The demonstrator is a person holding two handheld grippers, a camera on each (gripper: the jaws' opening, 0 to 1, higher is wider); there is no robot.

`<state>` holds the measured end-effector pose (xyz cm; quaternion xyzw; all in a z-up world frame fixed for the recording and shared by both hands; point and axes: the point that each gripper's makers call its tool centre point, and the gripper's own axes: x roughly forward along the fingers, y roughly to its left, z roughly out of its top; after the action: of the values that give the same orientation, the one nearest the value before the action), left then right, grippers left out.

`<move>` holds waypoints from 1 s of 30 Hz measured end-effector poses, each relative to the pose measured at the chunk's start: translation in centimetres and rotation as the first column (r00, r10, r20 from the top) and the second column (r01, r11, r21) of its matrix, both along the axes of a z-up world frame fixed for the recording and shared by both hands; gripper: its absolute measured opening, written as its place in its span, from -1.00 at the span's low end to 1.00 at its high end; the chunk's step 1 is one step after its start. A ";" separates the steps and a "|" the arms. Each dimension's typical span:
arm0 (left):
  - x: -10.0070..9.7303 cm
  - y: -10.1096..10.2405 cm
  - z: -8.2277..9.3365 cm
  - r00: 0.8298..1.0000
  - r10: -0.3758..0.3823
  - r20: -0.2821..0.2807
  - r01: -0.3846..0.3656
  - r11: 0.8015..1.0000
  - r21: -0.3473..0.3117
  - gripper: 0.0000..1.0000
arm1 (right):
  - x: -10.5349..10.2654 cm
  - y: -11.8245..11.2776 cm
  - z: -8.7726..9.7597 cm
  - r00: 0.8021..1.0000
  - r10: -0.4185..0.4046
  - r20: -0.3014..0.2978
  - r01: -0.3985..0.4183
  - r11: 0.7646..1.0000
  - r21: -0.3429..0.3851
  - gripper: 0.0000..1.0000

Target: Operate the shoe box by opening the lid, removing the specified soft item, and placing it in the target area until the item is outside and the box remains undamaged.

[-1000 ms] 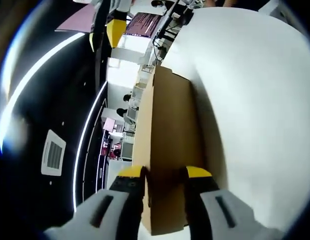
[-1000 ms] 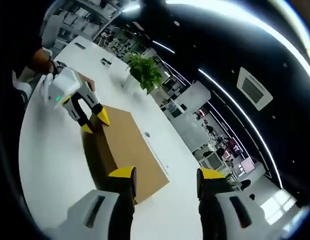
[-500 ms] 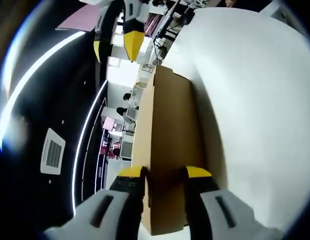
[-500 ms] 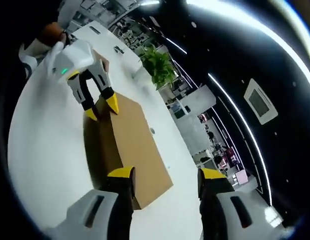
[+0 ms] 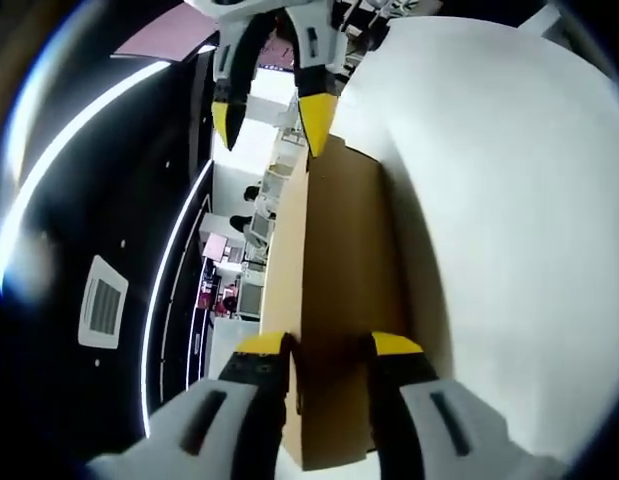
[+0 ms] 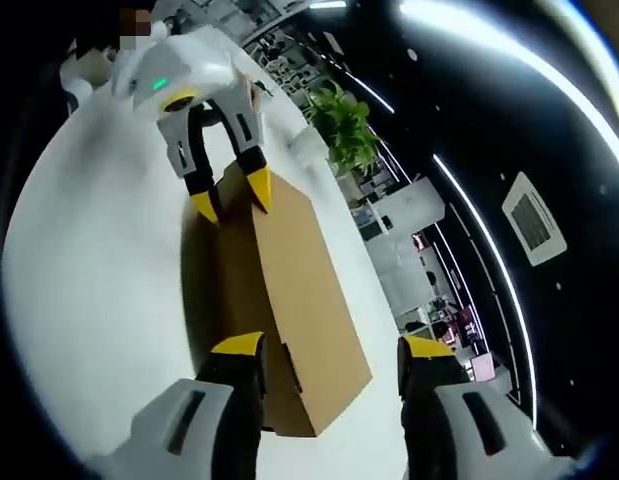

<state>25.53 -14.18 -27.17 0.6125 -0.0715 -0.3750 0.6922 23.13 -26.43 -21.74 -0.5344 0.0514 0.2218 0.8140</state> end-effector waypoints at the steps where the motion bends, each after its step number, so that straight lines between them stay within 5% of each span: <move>1: 0.0 0.0 0.0 1.000 -0.001 0.000 0.001 1.000 -0.002 -0.40 | 0.2 0.1 -0.5 1.000 0.000 0.001 0.000 1.000 -0.004 0.07; 22: -0.1 -0.1 0.1 1.000 -0.001 -0.016 0.000 0.999 -0.035 -0.40 | 1.5 2.2 -4.0 1.000 0.014 0.020 -0.010 0.983 -0.184 0.03; 30: -0.1 -0.1 0.1 1.000 0.006 -0.017 -0.006 0.999 -0.040 -0.40 | 1.6 2.5 -3.7 0.998 0.019 0.054 -0.007 0.977 -0.214 0.00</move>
<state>25.46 -14.26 -27.03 0.5955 -0.0715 -0.3765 0.7061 24.74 -23.96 -25.47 -0.6252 0.0488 0.2054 0.7513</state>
